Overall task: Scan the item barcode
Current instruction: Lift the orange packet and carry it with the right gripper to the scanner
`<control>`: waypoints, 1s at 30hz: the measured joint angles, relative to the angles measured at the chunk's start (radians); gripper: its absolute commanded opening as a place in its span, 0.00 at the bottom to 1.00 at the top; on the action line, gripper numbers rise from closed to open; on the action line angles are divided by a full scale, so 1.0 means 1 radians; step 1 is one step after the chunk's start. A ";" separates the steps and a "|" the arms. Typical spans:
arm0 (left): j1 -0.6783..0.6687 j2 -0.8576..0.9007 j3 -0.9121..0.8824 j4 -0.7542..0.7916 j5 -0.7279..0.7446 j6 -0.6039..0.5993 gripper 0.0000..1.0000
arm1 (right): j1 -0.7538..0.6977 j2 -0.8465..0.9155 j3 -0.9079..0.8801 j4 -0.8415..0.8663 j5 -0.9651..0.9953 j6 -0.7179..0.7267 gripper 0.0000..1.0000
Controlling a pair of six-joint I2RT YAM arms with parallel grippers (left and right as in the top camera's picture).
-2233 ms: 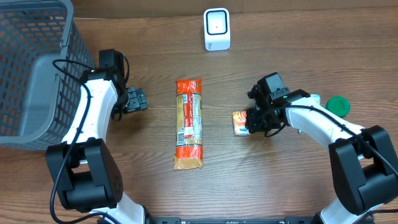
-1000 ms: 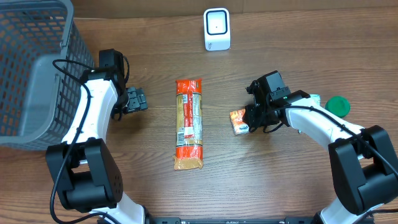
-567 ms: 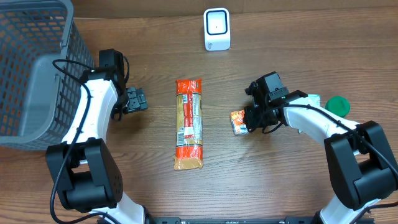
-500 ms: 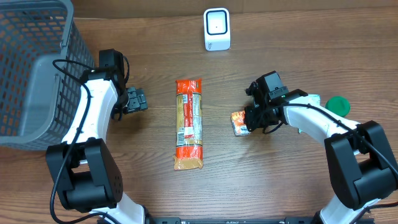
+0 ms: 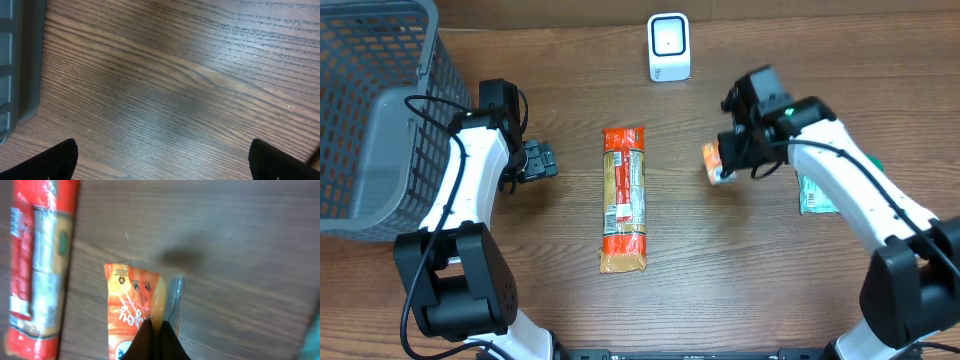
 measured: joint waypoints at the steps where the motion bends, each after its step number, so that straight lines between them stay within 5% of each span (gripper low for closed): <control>1: 0.000 0.000 0.000 0.000 0.000 0.000 1.00 | 0.000 -0.002 0.037 -0.022 0.015 0.002 0.03; 13: 0.000 0.000 0.000 0.000 0.000 0.000 1.00 | 0.000 0.072 0.821 -0.590 0.085 -0.021 0.03; 19: 0.000 0.000 0.000 0.000 0.000 0.000 1.00 | -0.040 0.082 0.875 -0.675 -0.126 -0.091 0.03; 30: 0.000 0.000 0.000 0.000 0.000 0.000 1.00 | -0.333 0.103 0.875 -0.727 -0.709 -0.277 0.04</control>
